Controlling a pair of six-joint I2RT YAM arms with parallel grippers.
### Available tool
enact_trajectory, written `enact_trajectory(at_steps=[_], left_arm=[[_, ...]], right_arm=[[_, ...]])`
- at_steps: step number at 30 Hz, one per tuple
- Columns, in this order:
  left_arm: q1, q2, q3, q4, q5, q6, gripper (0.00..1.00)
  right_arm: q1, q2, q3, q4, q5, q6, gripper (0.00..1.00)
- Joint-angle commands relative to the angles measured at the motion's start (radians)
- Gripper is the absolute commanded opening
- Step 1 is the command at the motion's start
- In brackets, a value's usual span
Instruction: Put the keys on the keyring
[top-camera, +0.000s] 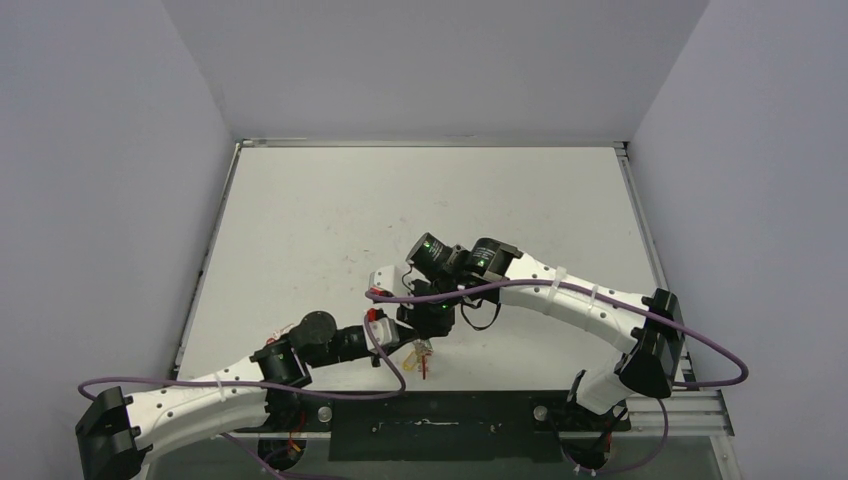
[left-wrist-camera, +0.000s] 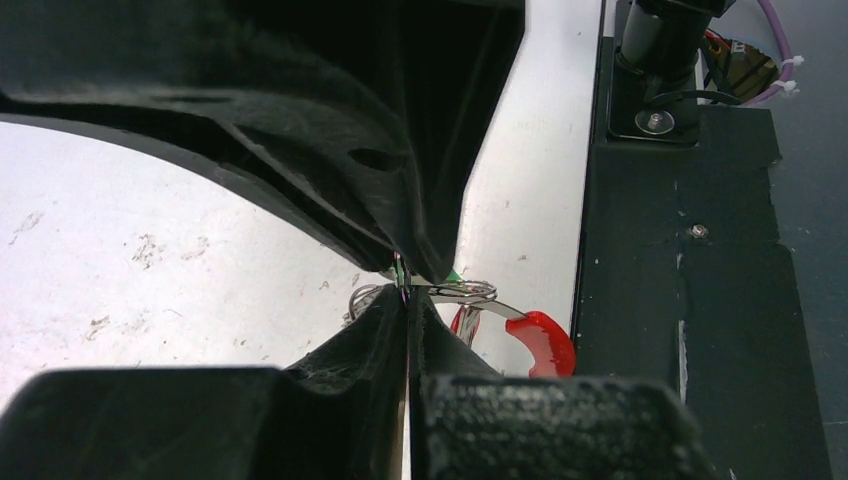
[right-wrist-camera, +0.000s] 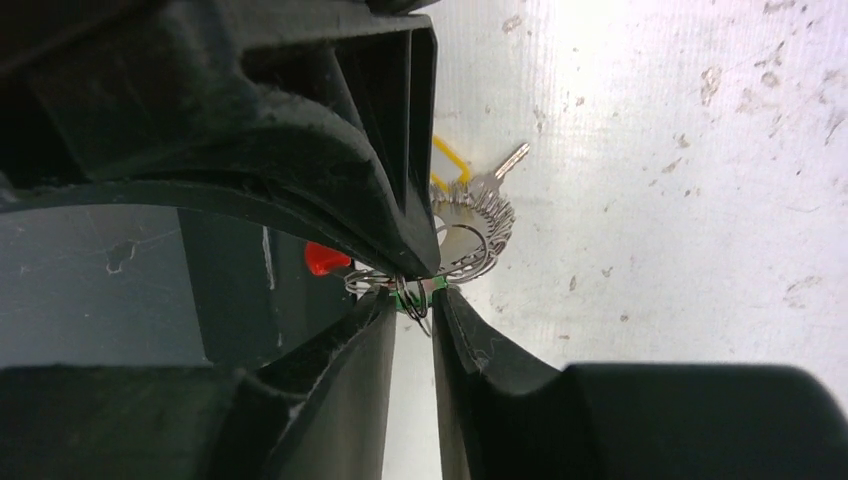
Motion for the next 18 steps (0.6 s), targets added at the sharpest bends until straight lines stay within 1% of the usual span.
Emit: enact_trajectory(at_steps=[1,2,4,7,10,13,18], left_arm=[[-0.004,-0.026,-0.018,0.083,-0.038,-0.024,0.00],[-0.004,-0.034,-0.025,0.092,-0.048,-0.025,0.00],[-0.004,-0.054,-0.042,0.115,-0.061,-0.032,0.00],[-0.004,-0.093,-0.084,0.177,-0.077,-0.048,0.00],[-0.004,-0.133,-0.130,0.260,-0.079,-0.056,0.00],[-0.004,-0.160,-0.164,0.321,-0.064,-0.052,0.00],[-0.004,-0.179,-0.187,0.379,-0.026,-0.042,0.00]], right_arm=[[-0.009,-0.049,-0.031,0.121,-0.027,0.002,0.29],[-0.019,-0.063,-0.046,0.139,-0.033,-0.002,0.37],[-0.050,-0.103,-0.089,0.195,-0.064,-0.004,0.46],[-0.111,-0.191,-0.189,0.301,-0.190,-0.024,0.50],[-0.171,-0.293,-0.301,0.445,-0.290,-0.037,0.50],[-0.192,-0.365,-0.388,0.541,-0.333,-0.052,0.50],[-0.196,-0.405,-0.468,0.668,-0.403,-0.039,0.46]])
